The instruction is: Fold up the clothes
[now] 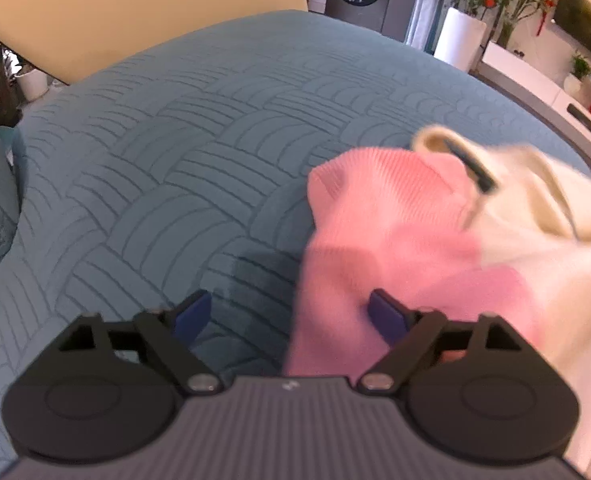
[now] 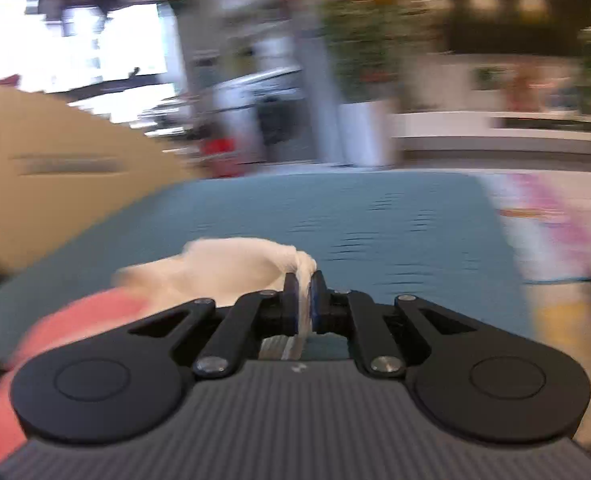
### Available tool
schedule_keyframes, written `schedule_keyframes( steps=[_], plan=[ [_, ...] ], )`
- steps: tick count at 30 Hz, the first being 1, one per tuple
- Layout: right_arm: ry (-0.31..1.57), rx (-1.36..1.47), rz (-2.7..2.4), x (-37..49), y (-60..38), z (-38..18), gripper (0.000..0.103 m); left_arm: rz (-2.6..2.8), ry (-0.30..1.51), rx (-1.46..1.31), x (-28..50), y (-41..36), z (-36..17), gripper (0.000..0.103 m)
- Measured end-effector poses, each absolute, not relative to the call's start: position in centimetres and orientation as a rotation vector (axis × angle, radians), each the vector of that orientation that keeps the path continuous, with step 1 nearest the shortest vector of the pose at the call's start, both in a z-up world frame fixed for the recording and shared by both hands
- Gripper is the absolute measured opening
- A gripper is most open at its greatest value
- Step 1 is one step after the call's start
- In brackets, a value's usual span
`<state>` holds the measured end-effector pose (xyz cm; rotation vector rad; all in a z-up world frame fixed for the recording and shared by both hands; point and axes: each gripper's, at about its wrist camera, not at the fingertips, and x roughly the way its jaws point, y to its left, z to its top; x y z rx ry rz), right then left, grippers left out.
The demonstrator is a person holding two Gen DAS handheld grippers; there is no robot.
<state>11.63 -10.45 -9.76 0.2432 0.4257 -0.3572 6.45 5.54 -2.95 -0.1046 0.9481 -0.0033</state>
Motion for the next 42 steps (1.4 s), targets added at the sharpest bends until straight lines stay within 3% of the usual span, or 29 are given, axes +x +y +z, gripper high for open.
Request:
schedule_keyframes(
  steps=[5,9,11,13,14,21,25,28,29,30,31,32,34,39,40,42],
  plan=[
    [0.561,0.427,-0.48,12.7,-12.5,-13.6,0.021,0.007,0.899,-0.102,6.0,5.4,-2.4,0.094],
    [0.379,0.363,-0.49,12.4,-10.9,-11.8,0.032,0.02,0.813,-0.238,5.4,7.5,-0.9,0.096],
    [0.307,0.287,-0.427,10.0,-10.4,-10.9,0.064,0.023,0.805,-0.356,5.4,9.2,-0.5,0.103],
    [0.253,0.202,-0.279,8.0,-9.8,-9.9,0.083,0.032,0.877,-0.355,6.1,9.6,-1.0,0.103],
    [0.247,0.173,-0.187,6.5,-9.8,-9.2,0.087,0.044,0.926,-0.32,6.5,9.5,-1.7,0.102],
    [0.628,-0.225,0.81,1.3,-3.0,-10.0,0.085,-0.02,1.056,-0.264,7.7,7.7,-4.0,0.096],
    [0.769,-0.484,0.811,-0.1,-0.6,-13.6,0.085,-0.05,1.047,-0.204,7.6,6.6,-3.7,0.095],
    [0.731,-0.591,0.779,0.3,-0.6,-16.4,0.084,-0.093,1.065,-0.189,7.2,5.7,-3.8,0.087],
    [0.727,-0.593,0.799,0.4,0.0,-16.4,0.066,-0.123,1.057,-0.173,7.0,5.4,-3.7,0.072],
    [0.765,-0.572,0.835,0.9,0.2,-15.8,0.046,-0.178,1.035,-0.155,6.7,4.9,-3.4,0.049],
    [0.789,-0.542,0.866,1.2,-0.2,-14.8,0.022,-0.214,1.026,-0.14,6.4,4.4,-3.3,0.039],
    [0.808,-0.511,0.896,1.3,-0.6,-13.7,0.022,-0.266,1.012,-0.113,6.0,3.6,-2.9,0.035],
    [0.847,-0.436,0.947,1.8,-1.4,-11.7,0.022,-0.39,0.962,-0.038,4.7,1.9,-2.0,0.037],
    [0.839,-0.184,0.858,4.1,-6.4,-13.0,0.023,-0.626,0.834,0.031,1.6,-0.6,-0.2,0.067],
    [0.83,-0.181,0.815,4.5,-6.8,-12.8,0.028,-0.613,0.779,0.012,1.2,-0.3,0.5,0.068],
    [0.826,-0.171,0.676,5.7,-6.7,-13.3,0.033,-0.553,0.693,-0.042,0.8,0.8,1.4,0.084]
  ],
)
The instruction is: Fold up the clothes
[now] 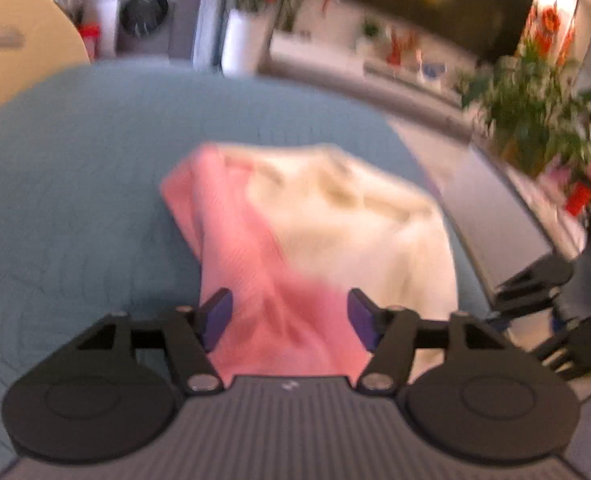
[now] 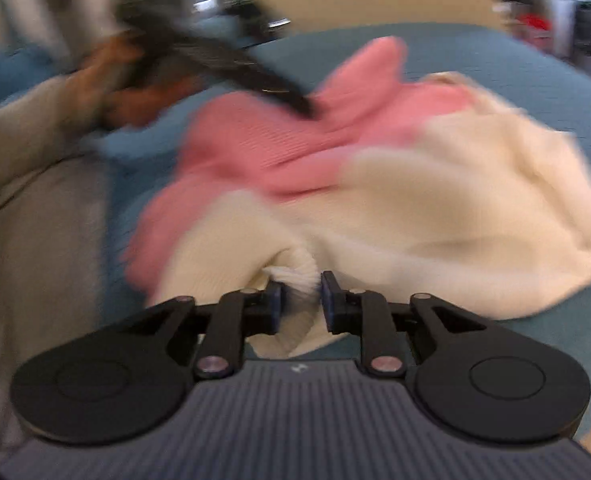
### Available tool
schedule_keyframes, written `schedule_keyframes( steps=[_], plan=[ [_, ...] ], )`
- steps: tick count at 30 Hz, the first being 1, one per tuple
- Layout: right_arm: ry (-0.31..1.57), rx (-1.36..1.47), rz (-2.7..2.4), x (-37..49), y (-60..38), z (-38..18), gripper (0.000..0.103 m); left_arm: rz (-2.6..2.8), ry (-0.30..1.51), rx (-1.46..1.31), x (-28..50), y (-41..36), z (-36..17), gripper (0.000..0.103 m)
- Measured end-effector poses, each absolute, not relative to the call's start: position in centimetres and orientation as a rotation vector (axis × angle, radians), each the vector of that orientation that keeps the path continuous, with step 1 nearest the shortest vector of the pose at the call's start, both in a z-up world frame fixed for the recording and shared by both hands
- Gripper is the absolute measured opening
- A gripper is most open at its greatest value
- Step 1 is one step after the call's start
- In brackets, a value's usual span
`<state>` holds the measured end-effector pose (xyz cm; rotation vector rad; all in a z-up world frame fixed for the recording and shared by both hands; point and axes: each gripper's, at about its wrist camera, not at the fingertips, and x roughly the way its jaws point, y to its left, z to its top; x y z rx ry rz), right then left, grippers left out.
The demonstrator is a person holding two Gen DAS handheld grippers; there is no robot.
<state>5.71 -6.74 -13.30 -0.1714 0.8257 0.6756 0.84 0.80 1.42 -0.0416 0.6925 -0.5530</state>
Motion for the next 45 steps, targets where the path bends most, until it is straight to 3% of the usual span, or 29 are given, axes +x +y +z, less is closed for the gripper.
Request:
schedule_keyframes(
  steps=[2,5,9,11,13,16,20,23,27,28,31,32,41,45],
  plan=[
    [0.801,-0.174,0.574,7.1,-5.6,-13.6,0.033,-0.466,0.635,-0.143,1.0,3.0,2.2,0.091],
    [0.676,-0.175,0.371,7.1,-6.4,-12.4,0.033,-0.24,0.711,-0.222,2.7,5.5,1.5,0.091],
    [0.473,-0.074,0.192,7.1,-7.1,-10.8,0.036,0.015,0.938,-0.138,5.5,6.7,-2.6,0.081],
    [0.479,-0.053,0.299,7.0,-6.2,-11.0,0.037,0.006,1.02,-0.103,6.3,6.1,-4.7,0.082],
    [0.512,-0.067,0.437,7.1,-3.8,-11.8,0.043,-0.023,0.981,-0.034,5.8,4.3,-4.4,0.081],
    [0.555,-0.107,0.561,6.6,0.8,-12.7,0.044,-0.16,0.983,-0.048,5.3,2.2,-4.1,0.077],
    [0.524,-0.223,0.581,4.2,6.5,-12.2,0.058,-0.3,0.946,-0.043,3.2,0.1,-3.5,0.06],
    [0.482,-0.37,0.441,3.3,10.5,-14.2,0.075,-0.384,0.966,-0.162,3.1,1.2,-3.1,0.06],
    [0.489,-0.344,0.374,3.5,11.9,-15.6,0.074,-0.416,0.993,-0.353,3.4,3.2,-2.9,0.062],
    [0.499,-0.33,0.381,3.6,11.6,-15.6,0.073,-0.408,0.989,-0.382,3.5,3.8,-2.8,0.063],
    [0.592,-0.235,0.421,5.2,10.0,-15.2,0.027,-0.313,0.939,-0.333,3.8,4.9,-2.7,0.074],
    [0.602,-0.196,0.413,5.5,9.1,-14.6,0.021,-0.262,0.918,-0.291,3.9,5.2,-2.6,0.079],
    [0.557,0.076,0.212,5.5,-1.4,-10.7,0.019,-0.338,0.966,-0.102,2.4,2.8,-2.9,0.08],
    [0.463,0.137,0.425,3.5,-2.4,-8.6,0.019,-0.405,0.906,-0.024,1.2,1.2,-2.7,0.08]
  ],
)
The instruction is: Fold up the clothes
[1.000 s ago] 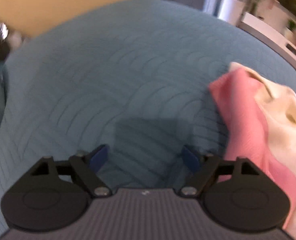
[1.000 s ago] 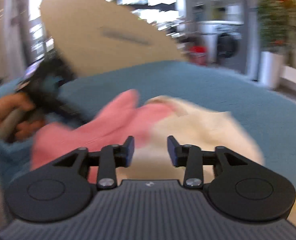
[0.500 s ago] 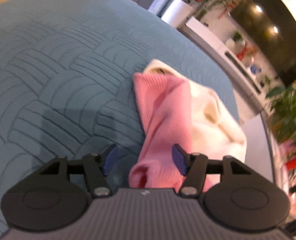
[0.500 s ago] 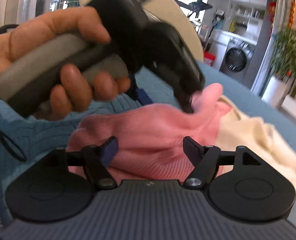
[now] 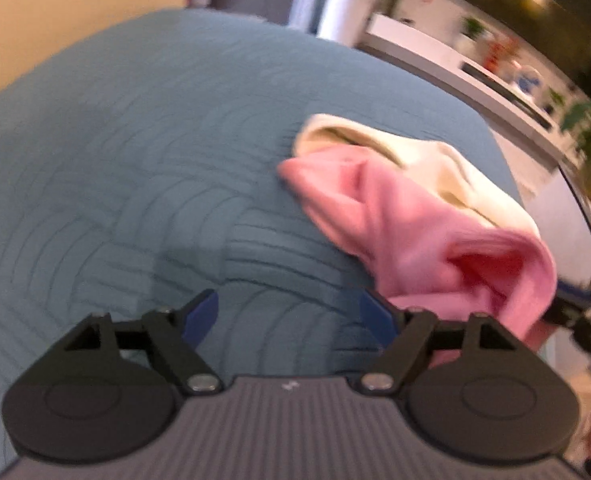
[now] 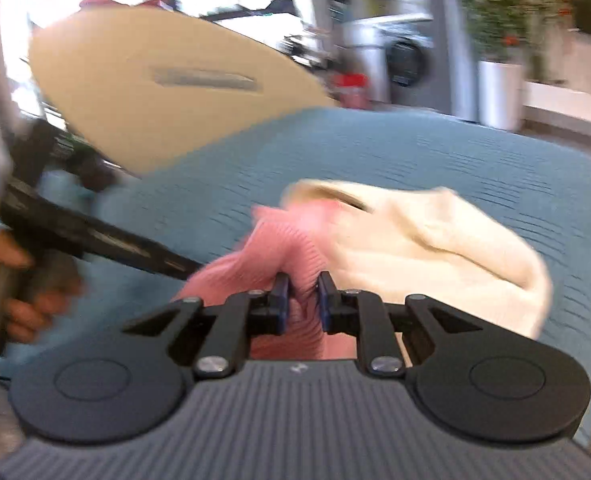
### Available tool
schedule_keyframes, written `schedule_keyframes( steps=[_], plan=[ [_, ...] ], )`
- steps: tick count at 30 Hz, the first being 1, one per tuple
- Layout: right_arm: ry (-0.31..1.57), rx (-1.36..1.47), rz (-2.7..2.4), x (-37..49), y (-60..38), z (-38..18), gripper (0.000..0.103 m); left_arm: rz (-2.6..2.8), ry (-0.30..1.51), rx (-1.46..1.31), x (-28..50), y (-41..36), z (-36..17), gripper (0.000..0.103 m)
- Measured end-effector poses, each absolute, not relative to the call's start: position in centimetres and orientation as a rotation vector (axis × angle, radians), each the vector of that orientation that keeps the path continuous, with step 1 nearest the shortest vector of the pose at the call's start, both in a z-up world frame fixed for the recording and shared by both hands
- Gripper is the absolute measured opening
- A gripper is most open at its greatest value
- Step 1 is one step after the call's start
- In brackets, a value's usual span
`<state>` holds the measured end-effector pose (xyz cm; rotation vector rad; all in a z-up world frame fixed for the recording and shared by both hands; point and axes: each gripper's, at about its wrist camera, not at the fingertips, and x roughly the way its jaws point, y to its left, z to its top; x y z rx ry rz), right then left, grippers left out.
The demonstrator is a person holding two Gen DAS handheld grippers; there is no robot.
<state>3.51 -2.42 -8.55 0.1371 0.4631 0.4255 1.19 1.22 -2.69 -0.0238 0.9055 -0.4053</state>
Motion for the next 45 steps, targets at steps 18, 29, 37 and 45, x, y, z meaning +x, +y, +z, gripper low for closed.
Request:
schedule_keyframes(
  steps=[18,29,37,45],
  plan=[
    [0.383,-0.05,0.593,-0.1,-1.0,-8.3,0.069,-0.504,0.941,-0.257,3.8,1.0,-5.6,0.087],
    [0.538,-0.286,0.366,0.8,2.6,-10.4,0.022,-0.304,0.859,-0.082,3.5,-0.6,-6.2,0.095],
    [0.391,-0.143,0.393,-2.5,-0.4,-6.9,0.017,-0.183,0.683,0.066,1.3,-0.4,-3.4,0.096],
    [0.39,-0.094,0.352,-3.3,-1.5,-6.9,0.017,0.056,0.46,0.242,-0.8,-3.0,-1.8,0.098]
  ],
)
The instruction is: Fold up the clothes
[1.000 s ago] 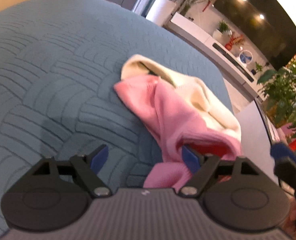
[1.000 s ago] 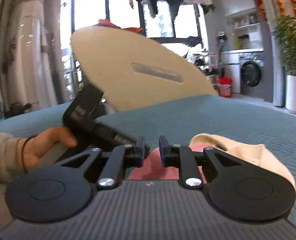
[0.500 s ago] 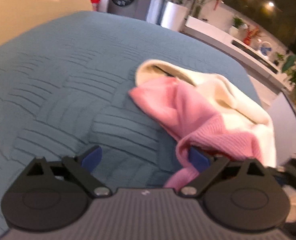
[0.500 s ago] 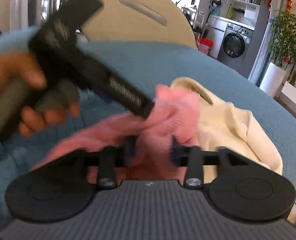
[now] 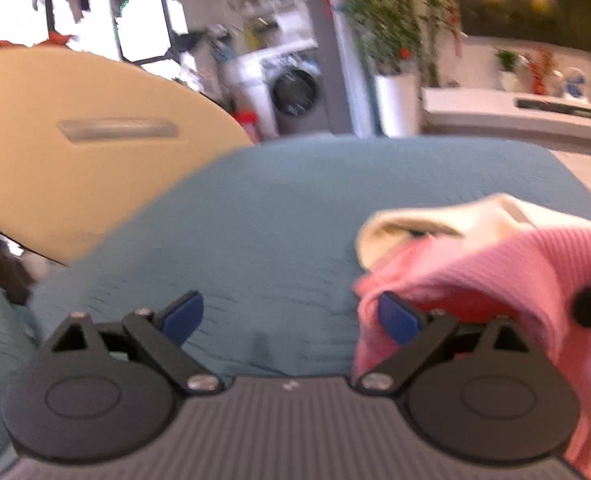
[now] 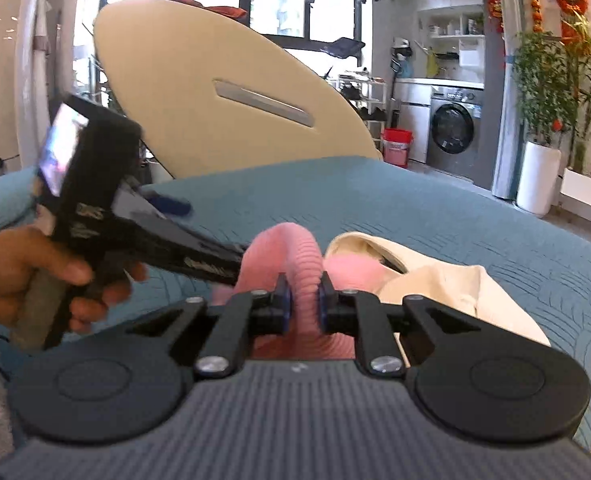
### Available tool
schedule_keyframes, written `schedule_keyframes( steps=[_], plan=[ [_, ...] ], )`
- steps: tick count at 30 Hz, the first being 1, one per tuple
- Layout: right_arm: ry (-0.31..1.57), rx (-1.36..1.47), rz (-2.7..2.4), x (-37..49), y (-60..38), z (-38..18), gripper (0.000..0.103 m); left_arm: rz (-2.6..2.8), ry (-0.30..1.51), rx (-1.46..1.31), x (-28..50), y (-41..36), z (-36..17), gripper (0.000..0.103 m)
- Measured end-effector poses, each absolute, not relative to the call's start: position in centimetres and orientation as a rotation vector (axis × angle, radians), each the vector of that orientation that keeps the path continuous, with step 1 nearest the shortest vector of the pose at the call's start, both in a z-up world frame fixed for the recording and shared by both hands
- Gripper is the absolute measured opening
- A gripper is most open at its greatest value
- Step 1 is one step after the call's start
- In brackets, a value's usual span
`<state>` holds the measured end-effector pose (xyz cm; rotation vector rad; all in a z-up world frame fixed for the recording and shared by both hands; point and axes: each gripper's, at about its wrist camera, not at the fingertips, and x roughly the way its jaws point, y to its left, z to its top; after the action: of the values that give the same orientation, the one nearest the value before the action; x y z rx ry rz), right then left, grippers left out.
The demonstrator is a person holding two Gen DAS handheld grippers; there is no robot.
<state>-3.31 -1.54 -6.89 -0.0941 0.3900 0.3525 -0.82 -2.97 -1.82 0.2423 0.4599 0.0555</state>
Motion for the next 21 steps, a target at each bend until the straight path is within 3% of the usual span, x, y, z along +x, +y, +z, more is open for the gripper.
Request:
schedule_keyframes(
  steps=[4,12,14,19,21],
  plan=[
    [0.405,-0.077,0.33,-3.2,-2.1,-7.2,0.017,0.16,0.475,0.208,1.0,-1.8,-1.6,0.1],
    [0.416,-0.073,0.338,-2.8,-2.1,-7.8,0.017,-0.305,0.981,-0.436,5.0,2.4,-4.7,0.1],
    [0.424,-0.088,0.345,-2.1,-2.0,-7.5,0.017,-0.317,1.051,-0.41,4.7,1.8,-5.8,0.1],
    [0.425,-0.113,0.363,-2.3,-1.5,-7.6,0.018,-0.224,0.953,-0.016,3.2,-2.8,-6.0,0.098],
    [0.425,-0.111,0.369,-1.9,-1.5,-7.4,0.018,-0.185,0.892,0.086,2.7,-3.8,-6.0,0.081]
  ],
)
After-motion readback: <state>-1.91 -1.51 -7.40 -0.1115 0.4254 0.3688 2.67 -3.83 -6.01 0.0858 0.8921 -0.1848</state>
